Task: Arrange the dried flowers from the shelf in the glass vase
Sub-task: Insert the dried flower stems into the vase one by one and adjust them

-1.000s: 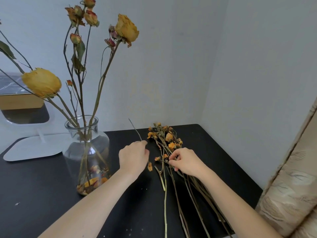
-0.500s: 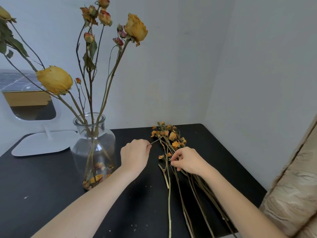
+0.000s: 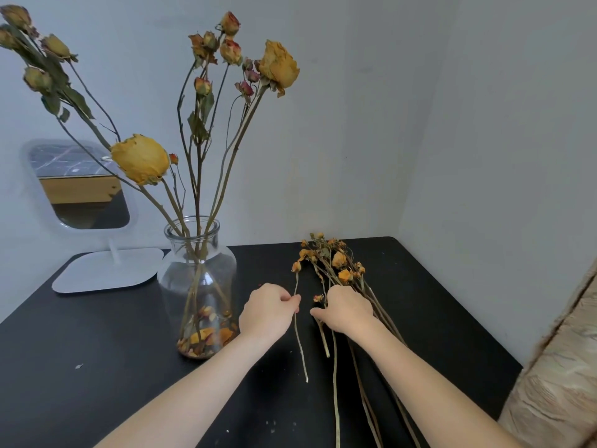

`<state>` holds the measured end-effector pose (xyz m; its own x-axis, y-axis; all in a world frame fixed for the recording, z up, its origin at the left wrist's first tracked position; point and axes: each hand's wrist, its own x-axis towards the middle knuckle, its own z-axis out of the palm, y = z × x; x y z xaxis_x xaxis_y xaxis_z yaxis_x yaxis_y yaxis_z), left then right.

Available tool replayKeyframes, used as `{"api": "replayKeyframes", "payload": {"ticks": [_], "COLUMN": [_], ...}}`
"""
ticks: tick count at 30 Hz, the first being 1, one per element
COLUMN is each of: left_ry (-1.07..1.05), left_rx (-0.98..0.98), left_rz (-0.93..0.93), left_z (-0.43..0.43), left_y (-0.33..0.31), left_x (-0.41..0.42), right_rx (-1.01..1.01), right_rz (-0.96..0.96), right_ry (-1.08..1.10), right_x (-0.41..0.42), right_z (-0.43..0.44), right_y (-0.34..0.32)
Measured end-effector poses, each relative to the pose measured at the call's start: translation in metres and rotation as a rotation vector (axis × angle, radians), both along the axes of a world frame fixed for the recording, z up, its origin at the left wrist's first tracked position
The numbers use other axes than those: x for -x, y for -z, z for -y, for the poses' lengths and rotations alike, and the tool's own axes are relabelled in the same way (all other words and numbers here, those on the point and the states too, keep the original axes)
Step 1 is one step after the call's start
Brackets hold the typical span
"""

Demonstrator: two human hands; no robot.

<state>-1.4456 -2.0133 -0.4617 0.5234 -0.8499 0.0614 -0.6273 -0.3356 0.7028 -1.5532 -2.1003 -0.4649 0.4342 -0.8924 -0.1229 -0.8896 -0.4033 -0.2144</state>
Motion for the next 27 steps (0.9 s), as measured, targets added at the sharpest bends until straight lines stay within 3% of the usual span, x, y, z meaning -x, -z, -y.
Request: {"api": "replayKeyframes", "payload": {"ticks": [10, 22, 27], "left_ry": [-0.006, 0.016, 0.010], "left_rx": [0.018, 0.035, 0.041], "left_rz": [-0.090, -0.136, -0.154], "left_z": [-0.012, -0.016, -0.017], "left_y": [0.014, 0.016, 0.017], "left_x": [-0.011, -0.009, -0.008], "right_rx": [-0.173, -0.454, -0.494], "right_rz": [0.055, 0.431, 0.390], "right_ry": [0.133, 0.189, 0.212], "right_x": [-0.002, 0.025, 0.031], "right_z": [0.009, 0.018, 0.018], "right_y": [-0.003, -0.032, -0.030]}}
